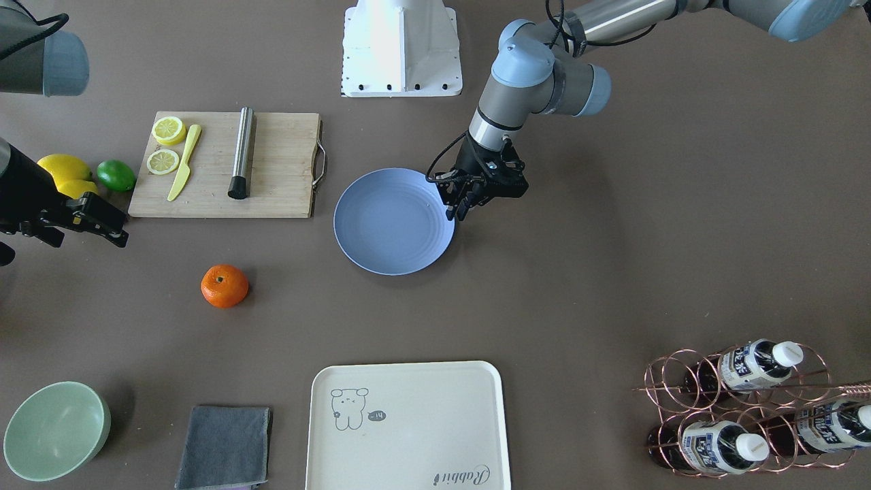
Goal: Pick orange to plate
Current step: 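Slide the plate to center with left gripper while right arm reaches for orange, then release the plate and withdraw the left arm while the right gripper grasps the orange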
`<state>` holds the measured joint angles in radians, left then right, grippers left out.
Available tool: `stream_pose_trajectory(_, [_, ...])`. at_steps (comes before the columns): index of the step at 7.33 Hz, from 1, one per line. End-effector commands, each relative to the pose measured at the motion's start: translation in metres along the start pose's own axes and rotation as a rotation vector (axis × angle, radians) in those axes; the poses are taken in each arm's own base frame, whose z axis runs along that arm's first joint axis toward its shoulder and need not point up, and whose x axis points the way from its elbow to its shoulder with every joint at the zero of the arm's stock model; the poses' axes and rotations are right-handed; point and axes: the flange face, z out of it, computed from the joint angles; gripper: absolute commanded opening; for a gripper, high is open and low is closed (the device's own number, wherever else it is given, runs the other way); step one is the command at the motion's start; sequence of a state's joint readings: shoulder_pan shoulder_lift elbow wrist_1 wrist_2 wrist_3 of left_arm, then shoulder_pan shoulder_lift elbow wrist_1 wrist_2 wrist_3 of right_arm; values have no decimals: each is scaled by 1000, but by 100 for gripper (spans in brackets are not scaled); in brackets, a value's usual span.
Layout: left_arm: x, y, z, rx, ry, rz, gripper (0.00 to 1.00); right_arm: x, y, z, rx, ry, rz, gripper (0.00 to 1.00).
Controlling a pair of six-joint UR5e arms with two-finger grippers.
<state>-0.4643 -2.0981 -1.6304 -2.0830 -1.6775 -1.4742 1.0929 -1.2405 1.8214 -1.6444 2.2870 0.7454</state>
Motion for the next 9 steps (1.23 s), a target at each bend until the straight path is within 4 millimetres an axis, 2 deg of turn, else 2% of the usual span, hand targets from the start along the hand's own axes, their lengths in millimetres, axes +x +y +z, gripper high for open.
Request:
stream_pose_trajectory(1, [2, -24, -18, 33, 22, -8, 98, -24, 7, 19, -2, 29, -45, 100])
stream_pose_trajectory(2, [1, -34, -24, 47, 25, -14, 98, -39, 12, 32, -2, 49, -63, 100])
stream_pose_trajectory(4, [-8, -55, -32, 64, 19, 29, 98, -85, 10, 51, 3, 64, -42, 100])
stream_pose_trajectory(5, [-20, -72, -35, 87, -6, 126, 98, -92, 6, 68, 30, 58, -47, 100])
stream_pose_trajectory(6, [-28, -88, -37, 99, -50, 204, 98, -91, 1, 107, 76, 1, -5, 100])
stream_pose_trajectory(7, [-36, -104, -42, 107, -77, 195, 98, -97, -1, 143, 105, -20, 14, 100])
stream_pose_trajectory(9, [-36, -109, -46, 95, -69, 190, 98, -99, 5, 154, 102, -9, 8, 100])
